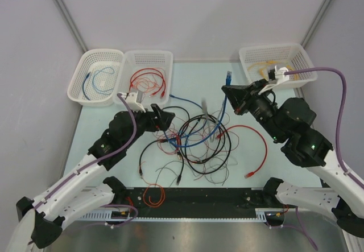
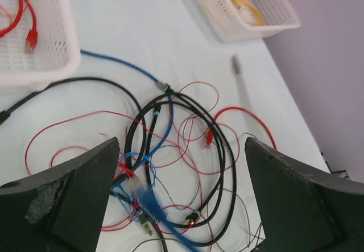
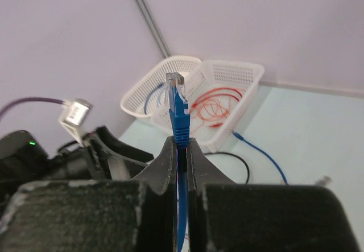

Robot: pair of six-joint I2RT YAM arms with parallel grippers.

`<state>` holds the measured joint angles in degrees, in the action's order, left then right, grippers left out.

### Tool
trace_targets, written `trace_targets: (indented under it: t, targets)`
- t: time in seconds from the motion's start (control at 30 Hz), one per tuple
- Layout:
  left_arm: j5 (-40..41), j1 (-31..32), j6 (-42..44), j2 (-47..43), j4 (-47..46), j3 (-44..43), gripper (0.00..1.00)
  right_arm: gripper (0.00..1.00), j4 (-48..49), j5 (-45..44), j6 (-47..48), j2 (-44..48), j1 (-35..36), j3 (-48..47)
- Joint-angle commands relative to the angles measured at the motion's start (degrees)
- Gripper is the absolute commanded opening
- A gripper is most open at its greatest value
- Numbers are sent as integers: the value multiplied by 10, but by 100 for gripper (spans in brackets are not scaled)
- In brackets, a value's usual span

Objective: Untangle the cables

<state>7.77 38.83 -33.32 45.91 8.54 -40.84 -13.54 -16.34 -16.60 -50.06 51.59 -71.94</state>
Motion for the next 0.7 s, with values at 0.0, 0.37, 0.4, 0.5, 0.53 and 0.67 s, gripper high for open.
trace_targets:
  t: [0.0,0.37,0.4,0.5,0.53,0.67]
  targets:
    - [-32,3,44,-26,-72,-21,97,0,-82,-30,9,-27,4,-2]
    - [-221,4,36,9,-186,2,97,0,-86,9,-34,-92,-45,19]
    - [-278,4,29,16,-219,7,97,0,-82,23,-40,-93,-52,22]
    - [-352,19,5,56,-267,14,96,0,-69,69,-62,-93,-67,29]
    - [-358,27,7,69,-272,11,96,0,-60,78,-69,-93,-67,28]
    - [-372,99,39,127,-288,-7,97,0,-40,126,-98,-96,-68,28]
